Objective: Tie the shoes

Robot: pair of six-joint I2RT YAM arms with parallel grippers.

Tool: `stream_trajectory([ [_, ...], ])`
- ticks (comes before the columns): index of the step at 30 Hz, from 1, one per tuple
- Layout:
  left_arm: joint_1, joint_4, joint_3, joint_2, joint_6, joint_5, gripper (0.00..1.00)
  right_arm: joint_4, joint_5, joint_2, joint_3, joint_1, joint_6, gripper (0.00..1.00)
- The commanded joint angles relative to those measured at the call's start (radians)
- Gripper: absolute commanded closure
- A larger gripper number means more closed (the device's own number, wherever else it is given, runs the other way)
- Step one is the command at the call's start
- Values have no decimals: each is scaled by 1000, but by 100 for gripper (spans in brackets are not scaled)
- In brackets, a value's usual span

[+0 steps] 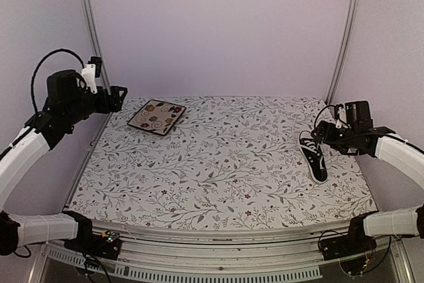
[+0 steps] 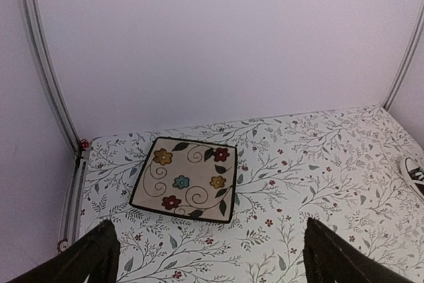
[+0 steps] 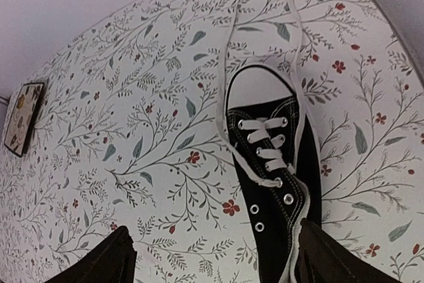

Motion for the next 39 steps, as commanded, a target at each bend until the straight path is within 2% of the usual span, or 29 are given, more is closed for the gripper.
stream_trajectory([
  [1, 93, -43, -11, 71, 3, 81, 3, -50, 49, 63, -13, 87, 74, 16],
  [6, 115, -21, -46, 45, -7, 101, 3, -63, 98, 155, -35, 93, 115, 28],
  [13, 115, -36, -63, 31, 10, 44, 4, -69, 172, 255, -78, 92, 167, 38],
  [17, 116, -33, -70, 27, 16, 36, 3, -47, 214, 291, -66, 79, 171, 38],
  [21, 115, -39, -67, 36, 18, 36, 3, -31, 181, 322, -17, 12, 130, 39],
  [23, 115, -41, -66, 39, 18, 37, 3, -6, 140, 336, -2, -16, 91, 36],
  [26, 116, -44, -66, 42, 21, 34, 3, 33, 63, 395, 31, -47, 22, 27],
  [30, 116, -46, -67, 40, 25, 26, 3, 47, 1, 498, 90, -48, -39, 28],
  [34, 115, -44, -69, 41, 25, 30, 3, 59, -9, 547, 106, -48, -67, 36],
  [39, 116, -45, -67, 49, 25, 34, 3, 66, -7, 542, 93, -43, -87, 57],
])
